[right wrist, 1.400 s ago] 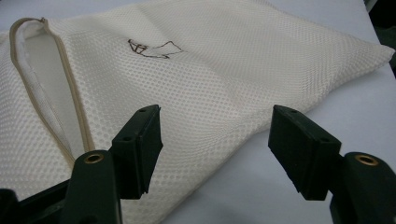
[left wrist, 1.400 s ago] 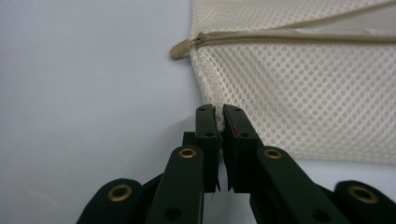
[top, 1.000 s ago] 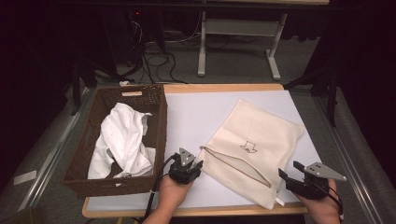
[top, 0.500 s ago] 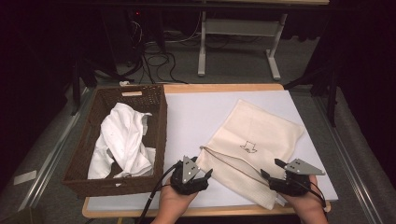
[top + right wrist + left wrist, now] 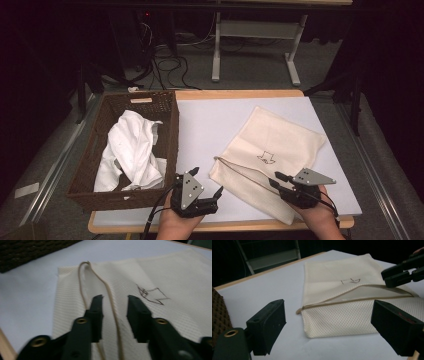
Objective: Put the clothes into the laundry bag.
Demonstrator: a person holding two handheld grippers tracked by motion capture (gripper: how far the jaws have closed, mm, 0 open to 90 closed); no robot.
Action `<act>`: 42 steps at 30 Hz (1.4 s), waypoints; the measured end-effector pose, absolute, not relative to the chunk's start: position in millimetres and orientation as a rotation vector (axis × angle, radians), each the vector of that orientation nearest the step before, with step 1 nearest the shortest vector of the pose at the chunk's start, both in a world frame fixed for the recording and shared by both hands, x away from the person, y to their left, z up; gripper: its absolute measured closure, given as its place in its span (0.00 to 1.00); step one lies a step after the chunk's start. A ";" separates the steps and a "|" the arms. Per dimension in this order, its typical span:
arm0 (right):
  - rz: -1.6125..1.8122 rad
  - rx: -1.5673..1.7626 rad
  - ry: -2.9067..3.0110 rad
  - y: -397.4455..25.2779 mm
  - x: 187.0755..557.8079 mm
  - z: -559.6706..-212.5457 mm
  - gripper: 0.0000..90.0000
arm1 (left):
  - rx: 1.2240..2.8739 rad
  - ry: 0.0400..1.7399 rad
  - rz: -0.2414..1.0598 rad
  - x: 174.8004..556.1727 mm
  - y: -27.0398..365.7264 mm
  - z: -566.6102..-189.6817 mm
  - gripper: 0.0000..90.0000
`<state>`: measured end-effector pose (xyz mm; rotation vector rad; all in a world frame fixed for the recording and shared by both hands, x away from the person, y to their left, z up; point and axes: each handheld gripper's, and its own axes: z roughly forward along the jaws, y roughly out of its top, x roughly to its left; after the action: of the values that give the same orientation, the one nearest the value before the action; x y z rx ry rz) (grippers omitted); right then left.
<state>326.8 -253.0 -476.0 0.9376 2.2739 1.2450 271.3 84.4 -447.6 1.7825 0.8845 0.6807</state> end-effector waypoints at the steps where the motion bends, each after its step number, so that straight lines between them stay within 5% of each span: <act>1: 1.255 0.906 2.290 -247.5 326.0 -475.2 0.93 | 1.777 0.885 0.695 270.4 86.5 -445.1 0.15; 3: 1.304 0.911 2.331 -233.6 327.3 -475.4 1.00 | 1.775 0.906 0.725 269.8 91.3 -441.4 0.17; 10: 0.957 0.861 2.519 -187.8 339.4 -504.1 1.00 | 1.737 0.940 0.717 269.9 110.3 -427.1 0.16; 27: 0.928 0.932 2.501 -206.6 337.8 -507.2 0.93 | 1.557 1.101 0.835 271.9 183.5 -414.0 0.14; 38: 1.172 0.941 2.370 -231.8 327.2 -481.3 0.78 | 1.519 1.167 0.879 273.1 208.7 -417.3 0.14; 42: 1.211 0.992 2.282 -255.3 330.5 -472.6 0.61 | 1.507 1.191 0.886 274.8 216.4 -419.1 0.14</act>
<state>330.5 -255.3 -472.6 0.9924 2.2818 1.2113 274.8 216.4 -419.1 1.5072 1.1905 0.8858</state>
